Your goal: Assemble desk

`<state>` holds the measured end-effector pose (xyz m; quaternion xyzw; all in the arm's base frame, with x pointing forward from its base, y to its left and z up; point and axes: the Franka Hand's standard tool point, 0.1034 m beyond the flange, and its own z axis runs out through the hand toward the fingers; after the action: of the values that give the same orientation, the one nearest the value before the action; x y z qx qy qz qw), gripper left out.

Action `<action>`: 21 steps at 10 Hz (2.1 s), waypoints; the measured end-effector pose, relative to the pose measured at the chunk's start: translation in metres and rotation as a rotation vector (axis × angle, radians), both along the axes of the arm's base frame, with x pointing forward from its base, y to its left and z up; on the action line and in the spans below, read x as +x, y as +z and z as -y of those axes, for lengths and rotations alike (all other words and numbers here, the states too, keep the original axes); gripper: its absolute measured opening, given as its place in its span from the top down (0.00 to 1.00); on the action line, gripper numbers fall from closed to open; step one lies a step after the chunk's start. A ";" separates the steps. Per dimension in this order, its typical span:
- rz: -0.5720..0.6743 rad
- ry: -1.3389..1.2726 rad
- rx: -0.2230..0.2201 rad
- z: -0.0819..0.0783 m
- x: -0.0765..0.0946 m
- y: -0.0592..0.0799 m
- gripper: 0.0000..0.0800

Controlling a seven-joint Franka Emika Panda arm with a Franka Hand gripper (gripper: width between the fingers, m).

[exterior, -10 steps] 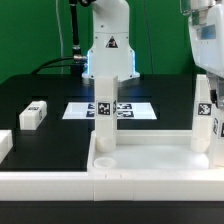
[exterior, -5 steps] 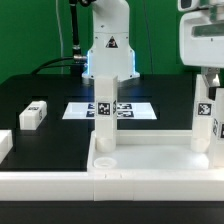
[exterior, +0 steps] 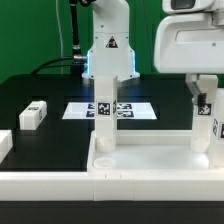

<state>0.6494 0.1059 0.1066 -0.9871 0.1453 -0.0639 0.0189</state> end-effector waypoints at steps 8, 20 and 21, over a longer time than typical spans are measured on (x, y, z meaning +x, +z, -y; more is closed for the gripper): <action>-0.014 -0.276 0.013 -0.001 0.001 -0.002 0.63; -0.051 -0.463 0.129 -0.007 -0.002 0.007 0.20; -0.048 -0.461 0.129 -0.005 -0.001 0.006 0.20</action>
Offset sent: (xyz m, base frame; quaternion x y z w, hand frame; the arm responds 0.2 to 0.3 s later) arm 0.0000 0.0000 0.0000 0.0000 0.0000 0.0000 1.0000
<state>0.6480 0.1109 0.1126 -0.9258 0.3711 -0.0337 0.0633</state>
